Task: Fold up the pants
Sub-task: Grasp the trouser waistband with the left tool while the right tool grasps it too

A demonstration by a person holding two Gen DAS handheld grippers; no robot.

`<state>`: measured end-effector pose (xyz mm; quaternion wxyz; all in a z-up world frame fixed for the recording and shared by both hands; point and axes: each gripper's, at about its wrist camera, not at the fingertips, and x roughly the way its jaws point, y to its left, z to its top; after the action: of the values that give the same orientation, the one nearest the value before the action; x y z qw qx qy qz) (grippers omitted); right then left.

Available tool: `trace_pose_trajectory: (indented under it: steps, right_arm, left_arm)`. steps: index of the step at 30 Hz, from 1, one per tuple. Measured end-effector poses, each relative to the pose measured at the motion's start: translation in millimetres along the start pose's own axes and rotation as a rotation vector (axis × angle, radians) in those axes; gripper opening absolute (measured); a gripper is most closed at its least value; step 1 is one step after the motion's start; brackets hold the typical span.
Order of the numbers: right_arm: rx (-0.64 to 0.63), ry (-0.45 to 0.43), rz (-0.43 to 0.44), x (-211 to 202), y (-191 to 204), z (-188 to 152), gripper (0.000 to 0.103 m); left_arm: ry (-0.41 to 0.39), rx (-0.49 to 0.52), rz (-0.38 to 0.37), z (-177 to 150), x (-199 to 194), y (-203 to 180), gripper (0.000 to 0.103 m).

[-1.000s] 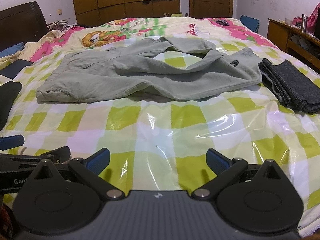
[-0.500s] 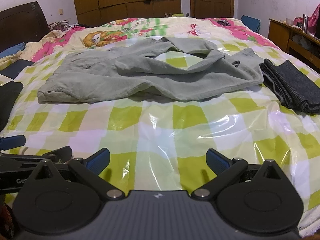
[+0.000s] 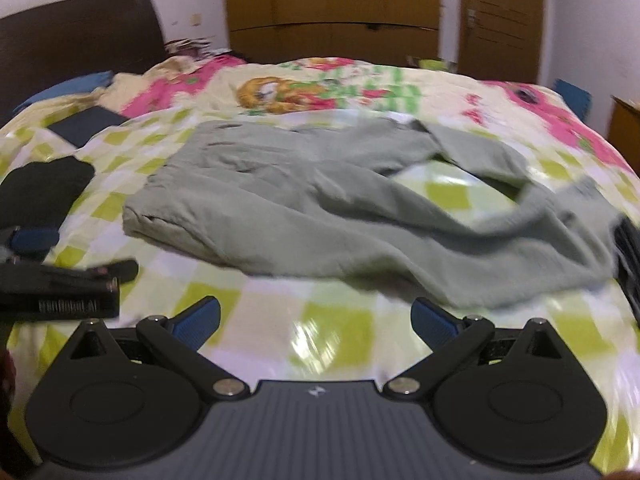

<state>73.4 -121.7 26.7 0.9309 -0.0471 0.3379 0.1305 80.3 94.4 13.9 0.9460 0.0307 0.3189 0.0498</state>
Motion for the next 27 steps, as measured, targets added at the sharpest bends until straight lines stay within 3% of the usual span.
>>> trace_pose_trajectory:
  steps: [6,9,11,13,16,18,23,24,27]
  right_arm:
    - [-0.186,0.023,0.063,55,18,23,0.095]
    - [-0.272,0.023,0.093,74,25,28,0.095]
    - [-0.299,0.034,0.126,83,27,31,0.094]
    - [-0.346,0.049,0.142,91,31,33,0.090]
    - [-0.400,0.062,0.162,98,37,33,0.083]
    - [-0.399,0.095,0.183,107,41,34,0.057]
    - [-0.364,0.151,0.211,113,55,41,0.022]
    - [-0.362,0.163,0.232,111,61,42,0.016]
    - [-0.377,0.187,0.306,101,81,39,0.014]
  left_arm:
    - [0.018,0.084,0.006,17,57,13,0.103]
    - [0.034,0.138,-0.040,19,75,12,0.103]
    - [0.060,0.159,-0.083,19,83,10,0.091]
    - [0.072,0.175,-0.103,18,87,9,0.087]
    - [0.075,0.166,-0.115,23,90,11,0.066]
    - [0.086,0.145,-0.125,29,92,15,0.060]
    - [0.117,0.115,-0.138,30,88,34,0.052]
    - [0.117,0.109,-0.134,28,83,40,0.051]
    - [0.122,0.107,-0.100,21,70,61,0.050]
